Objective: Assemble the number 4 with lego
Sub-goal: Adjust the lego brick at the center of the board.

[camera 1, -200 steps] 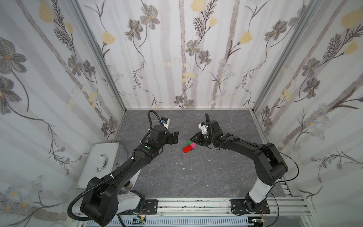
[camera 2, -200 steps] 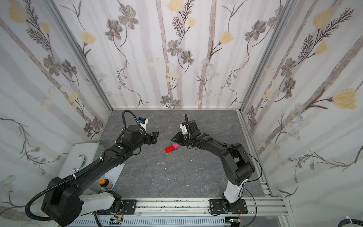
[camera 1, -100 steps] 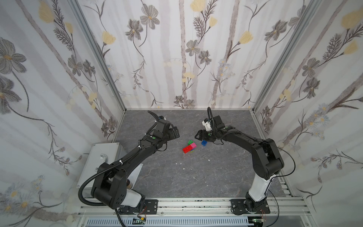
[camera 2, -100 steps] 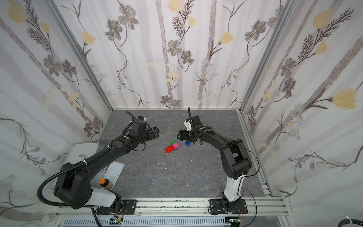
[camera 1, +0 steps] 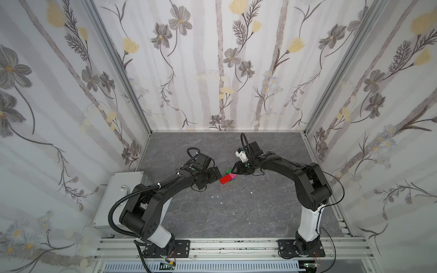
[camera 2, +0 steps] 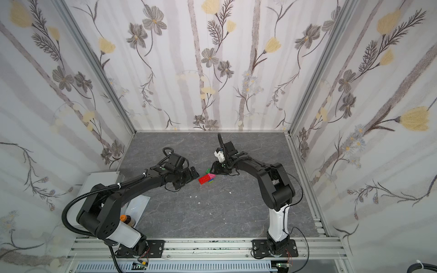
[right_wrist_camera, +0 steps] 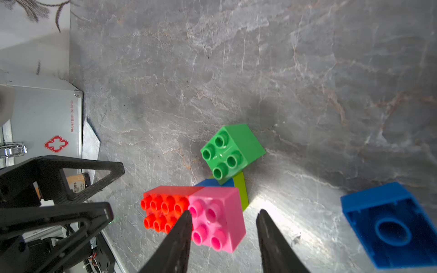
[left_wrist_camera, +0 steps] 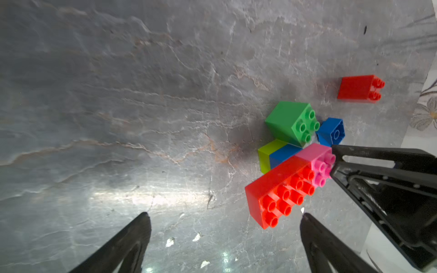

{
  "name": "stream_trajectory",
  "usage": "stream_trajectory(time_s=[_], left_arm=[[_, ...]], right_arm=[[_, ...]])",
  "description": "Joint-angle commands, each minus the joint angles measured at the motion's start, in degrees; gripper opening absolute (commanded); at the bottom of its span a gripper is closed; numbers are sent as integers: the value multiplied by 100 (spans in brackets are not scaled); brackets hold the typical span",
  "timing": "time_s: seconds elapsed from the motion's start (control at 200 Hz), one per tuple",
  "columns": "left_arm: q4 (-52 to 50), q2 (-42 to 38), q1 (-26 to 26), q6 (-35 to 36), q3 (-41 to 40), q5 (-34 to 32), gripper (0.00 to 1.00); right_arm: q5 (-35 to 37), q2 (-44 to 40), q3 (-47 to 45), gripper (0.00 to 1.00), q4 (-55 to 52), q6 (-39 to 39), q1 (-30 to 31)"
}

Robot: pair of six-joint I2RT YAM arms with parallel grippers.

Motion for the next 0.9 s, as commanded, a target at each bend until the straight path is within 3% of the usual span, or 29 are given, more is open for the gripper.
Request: stream_trajectory(time_s=[0.0,0.265,0.43,0.63,0.734,0.894], left_arm=[[287,118,-95,-169,88,500,100],[1010,453,-267,-449,195,1023,100],[1016,601,-276,-415,365,1027,100],[402,385,-276,0,556,546,100],[201,91,-275,191,519,111,100],[63,-366,-278,296,364,-751,100]], right_arm=[[-109,-141,-206,42,373,291,10],[-57,-490,-703,35,747,719,81],[-102,-672,-949,35,930,937,136],[338,-1212,-1022,58,907,1127,-117],[571,-1400,-803,67,588,800,-428],[1983,-628,-43,73,-176,231,-925]])
